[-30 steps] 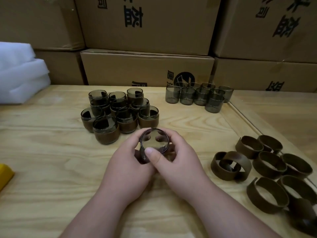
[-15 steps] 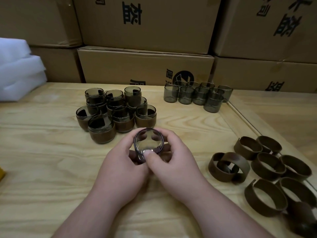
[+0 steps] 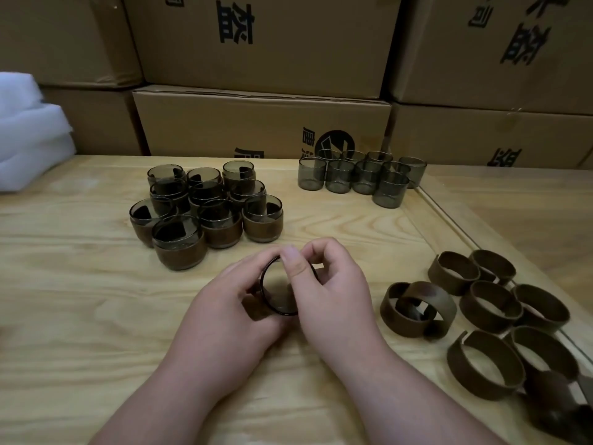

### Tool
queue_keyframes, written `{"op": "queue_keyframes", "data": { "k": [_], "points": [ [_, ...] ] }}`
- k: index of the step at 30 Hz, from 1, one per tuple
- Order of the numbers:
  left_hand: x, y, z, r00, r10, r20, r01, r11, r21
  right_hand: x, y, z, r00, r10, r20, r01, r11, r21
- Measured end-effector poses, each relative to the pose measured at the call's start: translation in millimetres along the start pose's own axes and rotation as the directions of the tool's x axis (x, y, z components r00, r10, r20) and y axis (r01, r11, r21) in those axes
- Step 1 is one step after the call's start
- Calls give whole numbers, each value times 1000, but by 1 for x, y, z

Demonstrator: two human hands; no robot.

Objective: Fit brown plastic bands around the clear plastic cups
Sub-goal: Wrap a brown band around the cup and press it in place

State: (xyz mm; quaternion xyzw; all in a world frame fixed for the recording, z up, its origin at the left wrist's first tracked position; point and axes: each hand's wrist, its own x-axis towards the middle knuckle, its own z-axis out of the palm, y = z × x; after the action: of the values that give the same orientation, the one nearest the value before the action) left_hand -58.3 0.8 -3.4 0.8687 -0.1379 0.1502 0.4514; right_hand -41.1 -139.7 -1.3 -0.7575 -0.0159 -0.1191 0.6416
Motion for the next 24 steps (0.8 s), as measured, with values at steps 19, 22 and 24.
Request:
{"op": "queue_keyframes", "data": {
  "k": [19, 22, 24],
  "points": [
    [0, -4, 1, 990, -102, -93, 89, 987, -135, -2, 5, 5, 969, -56, 240, 61, 998, -12],
    [0, 0, -1, 992, -71, -104, 64, 996, -66, -2, 4, 4, 968, -56, 245, 70, 996, -50],
    [1, 1, -1, 992, -62, -111, 57, 997, -51, -2, 3, 2, 967, -54, 250, 76, 994, -80]
  ]
}}
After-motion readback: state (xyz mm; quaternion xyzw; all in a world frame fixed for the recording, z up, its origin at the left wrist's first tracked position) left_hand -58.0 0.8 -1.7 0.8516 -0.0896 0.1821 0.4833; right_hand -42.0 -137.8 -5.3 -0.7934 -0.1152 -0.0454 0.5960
